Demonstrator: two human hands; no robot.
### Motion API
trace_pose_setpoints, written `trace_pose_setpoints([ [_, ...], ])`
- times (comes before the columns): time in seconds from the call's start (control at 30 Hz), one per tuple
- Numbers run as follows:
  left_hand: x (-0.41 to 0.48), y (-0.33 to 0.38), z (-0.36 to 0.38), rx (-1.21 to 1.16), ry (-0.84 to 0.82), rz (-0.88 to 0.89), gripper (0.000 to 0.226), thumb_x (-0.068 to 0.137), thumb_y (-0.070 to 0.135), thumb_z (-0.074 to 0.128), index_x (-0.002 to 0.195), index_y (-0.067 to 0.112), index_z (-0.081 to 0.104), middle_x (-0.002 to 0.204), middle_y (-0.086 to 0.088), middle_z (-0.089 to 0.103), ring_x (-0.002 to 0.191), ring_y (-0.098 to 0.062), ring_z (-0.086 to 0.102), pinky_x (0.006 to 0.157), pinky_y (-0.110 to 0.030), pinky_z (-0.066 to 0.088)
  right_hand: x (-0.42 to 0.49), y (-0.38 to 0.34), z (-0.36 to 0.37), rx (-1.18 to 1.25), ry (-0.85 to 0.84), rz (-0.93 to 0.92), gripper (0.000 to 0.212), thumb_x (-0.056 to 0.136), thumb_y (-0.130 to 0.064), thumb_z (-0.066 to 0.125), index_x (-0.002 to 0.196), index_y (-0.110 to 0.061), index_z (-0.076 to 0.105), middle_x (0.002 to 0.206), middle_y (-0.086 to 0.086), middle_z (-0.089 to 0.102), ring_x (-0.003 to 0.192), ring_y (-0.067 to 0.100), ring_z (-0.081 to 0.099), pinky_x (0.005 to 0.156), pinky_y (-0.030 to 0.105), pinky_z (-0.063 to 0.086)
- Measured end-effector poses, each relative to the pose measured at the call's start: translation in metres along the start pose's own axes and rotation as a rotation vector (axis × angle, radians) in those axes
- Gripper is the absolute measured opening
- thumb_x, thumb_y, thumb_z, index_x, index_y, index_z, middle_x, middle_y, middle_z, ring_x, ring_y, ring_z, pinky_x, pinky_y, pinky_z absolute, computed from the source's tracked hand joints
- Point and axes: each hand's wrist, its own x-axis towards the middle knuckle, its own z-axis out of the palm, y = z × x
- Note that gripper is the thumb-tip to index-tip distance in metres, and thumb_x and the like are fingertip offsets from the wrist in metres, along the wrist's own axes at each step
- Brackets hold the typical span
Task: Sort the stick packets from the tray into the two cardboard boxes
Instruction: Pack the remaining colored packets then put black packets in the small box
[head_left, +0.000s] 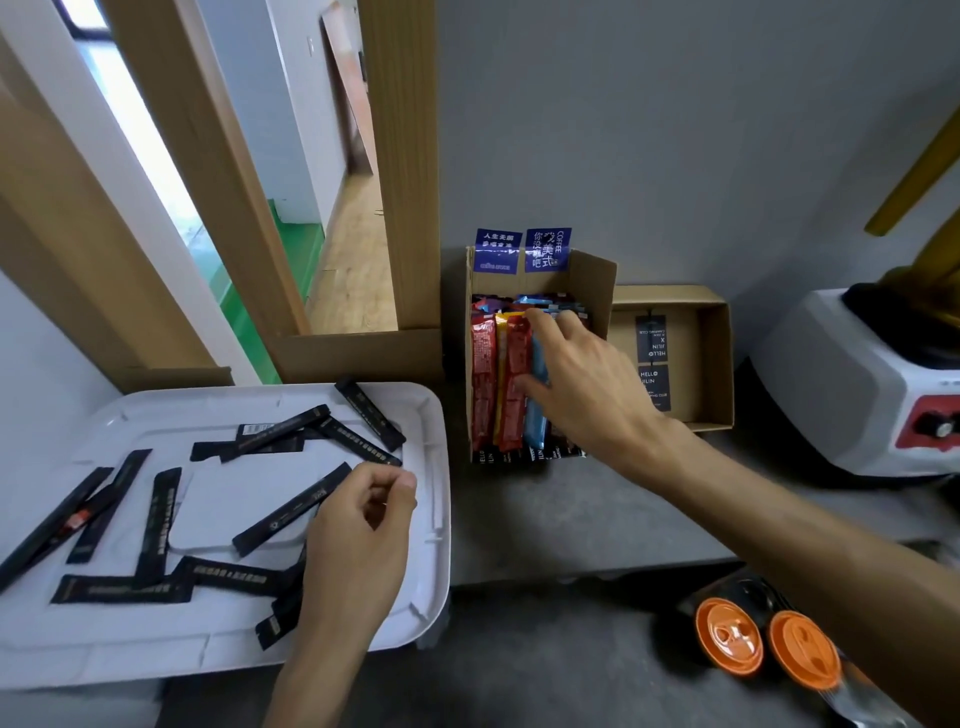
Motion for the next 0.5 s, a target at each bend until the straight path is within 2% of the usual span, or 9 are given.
trace_pose_setpoints([
  [0.1,-0.001,0.000,-0.003,0.020,-0.006,0.000,0.011,0.095,0.025,0.060,0.085,0.026,0.065,0.079,0.005,0.070,0.078,-0.014,0.068,0.071,-0.033,0.058,0.001,-0.003,0.001,-0.033,0.015,0.017,0.062,0.093,-0.037,0.066,0.142,-0.012,0.036,0.129,0.009,0.051,0.109,0.025,0.062,0.077,0.038,0.058],
  [0.2,-0.001,-0.003,-0.007,0.029,-0.016,-0.010,0.012,0.095,0.024,0.061,0.084,0.026,0.065,0.077,0.006,0.070,0.076,-0.013,0.068,0.071,-0.034,0.058,0.003,-0.006,0.005,-0.051,-0.005,0.013,0.065,0.094,-0.036,0.063,0.146,-0.010,0.033,0.134,0.012,0.050,0.112,0.026,0.062,0.079,0.038,0.059],
  [0.3,-0.002,-0.006,-0.011,0.050,-0.015,0.001,0.013,0.096,0.022,0.060,0.084,0.027,0.065,0.077,0.008,0.070,0.074,-0.011,0.068,0.062,-0.019,0.054,0.005,-0.006,0.001,0.002,-0.006,0.035,0.064,0.095,-0.035,0.063,0.146,-0.013,0.033,0.131,0.010,0.051,0.110,0.025,0.062,0.078,0.035,0.055],
  [0.37,-0.005,-0.009,-0.016,0.054,0.006,-0.007,0.012,0.095,0.022,0.061,0.086,0.027,0.065,0.078,0.009,0.070,0.075,-0.004,0.068,0.058,-0.014,0.052,0.003,-0.005,-0.003,0.039,-0.005,0.039,0.066,0.094,-0.035,0.064,0.148,-0.015,0.031,0.133,0.009,0.050,0.112,0.025,0.061,0.079,0.035,0.054],
  [0.5,-0.015,-0.018,-0.034,0.093,0.082,-0.016,0.011,0.093,0.020,0.065,0.086,0.028,0.066,0.078,0.012,0.069,0.077,-0.001,0.066,0.069,-0.019,0.050,-0.008,-0.006,-0.013,0.142,-0.045,0.086,0.072,0.094,-0.036,0.064,0.153,-0.020,0.025,0.141,0.010,0.046,0.123,0.028,0.055,0.090,0.042,0.054],
])
